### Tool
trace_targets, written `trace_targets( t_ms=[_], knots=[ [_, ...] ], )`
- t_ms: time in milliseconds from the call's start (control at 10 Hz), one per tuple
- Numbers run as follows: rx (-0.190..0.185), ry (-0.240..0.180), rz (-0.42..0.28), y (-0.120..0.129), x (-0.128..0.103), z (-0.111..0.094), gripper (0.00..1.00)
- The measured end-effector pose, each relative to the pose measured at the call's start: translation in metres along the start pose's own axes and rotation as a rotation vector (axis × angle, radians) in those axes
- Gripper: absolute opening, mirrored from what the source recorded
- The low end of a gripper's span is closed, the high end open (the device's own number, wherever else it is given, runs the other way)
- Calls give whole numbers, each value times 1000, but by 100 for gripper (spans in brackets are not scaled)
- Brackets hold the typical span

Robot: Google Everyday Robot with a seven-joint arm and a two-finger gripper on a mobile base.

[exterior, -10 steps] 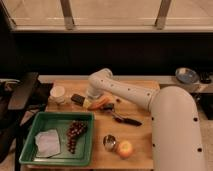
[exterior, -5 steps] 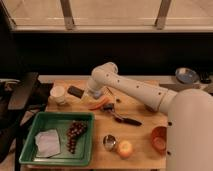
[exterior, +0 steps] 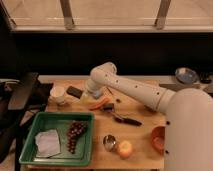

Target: Place eraser in table surface

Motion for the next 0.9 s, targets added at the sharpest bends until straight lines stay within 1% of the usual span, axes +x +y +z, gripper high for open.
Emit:
trace_targets(
  t_ms=[100, 200, 300, 400, 700, 900],
  knots=[
    [1, 23, 7, -1, 5, 7, 43],
    [-1, 53, 20, -3, 14, 17, 54],
    [-7, 77, 34, -5, 22, 25, 62],
    [-12, 92, 42, -6, 27, 31, 64],
    [-48, 142, 75, -4, 44, 58, 64],
    [-62, 152, 90, -4, 50, 65, 64]
  ],
)
